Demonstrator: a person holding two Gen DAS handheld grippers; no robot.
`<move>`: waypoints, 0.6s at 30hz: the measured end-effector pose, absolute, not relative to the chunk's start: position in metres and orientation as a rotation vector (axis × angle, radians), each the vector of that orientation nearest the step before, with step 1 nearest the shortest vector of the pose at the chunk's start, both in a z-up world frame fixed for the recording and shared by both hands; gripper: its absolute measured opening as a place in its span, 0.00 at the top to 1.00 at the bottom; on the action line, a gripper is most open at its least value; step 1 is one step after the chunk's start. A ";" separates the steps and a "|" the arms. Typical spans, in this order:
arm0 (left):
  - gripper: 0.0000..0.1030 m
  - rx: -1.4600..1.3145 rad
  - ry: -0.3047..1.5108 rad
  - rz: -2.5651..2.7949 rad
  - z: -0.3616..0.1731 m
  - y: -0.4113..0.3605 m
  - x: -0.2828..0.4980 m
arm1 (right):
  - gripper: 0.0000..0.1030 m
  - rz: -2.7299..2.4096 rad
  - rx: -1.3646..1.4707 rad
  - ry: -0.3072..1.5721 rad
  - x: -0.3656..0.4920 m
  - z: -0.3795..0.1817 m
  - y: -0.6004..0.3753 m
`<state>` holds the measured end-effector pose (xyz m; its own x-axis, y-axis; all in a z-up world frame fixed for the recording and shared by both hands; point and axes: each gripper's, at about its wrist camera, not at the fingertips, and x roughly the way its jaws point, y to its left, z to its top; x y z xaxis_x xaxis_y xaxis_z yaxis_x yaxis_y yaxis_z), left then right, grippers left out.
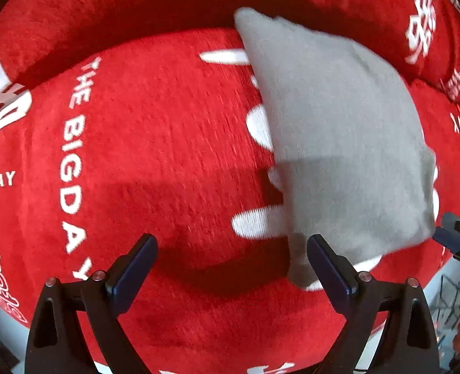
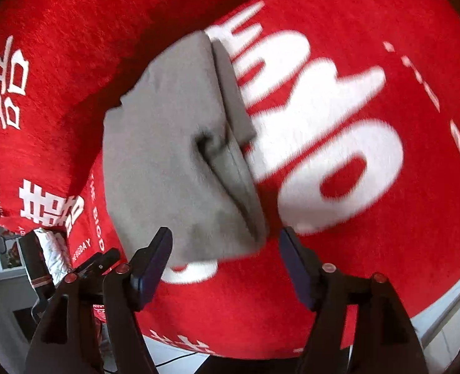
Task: Fold small clothes
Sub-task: 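Press and square the folded sweater bundle with both grippers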
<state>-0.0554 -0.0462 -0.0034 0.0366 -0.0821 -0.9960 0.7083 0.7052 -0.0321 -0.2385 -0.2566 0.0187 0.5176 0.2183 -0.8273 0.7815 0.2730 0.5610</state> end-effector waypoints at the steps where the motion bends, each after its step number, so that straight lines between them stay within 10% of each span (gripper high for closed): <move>1: 0.06 0.542 1.403 -0.649 0.001 -0.048 -0.052 | 0.24 -0.476 1.265 0.996 -0.237 0.021 -0.264; 18: 0.00 0.446 1.368 -0.572 0.001 -0.106 -0.010 | 0.11 -0.358 1.302 1.022 -0.198 -0.009 -0.358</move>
<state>-0.0103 -0.1062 0.0009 0.1034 -0.1203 -0.9873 0.6182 0.7854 -0.0309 -0.1982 -0.3578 -0.0089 0.5411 0.3109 -0.7814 0.7304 0.2867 0.6199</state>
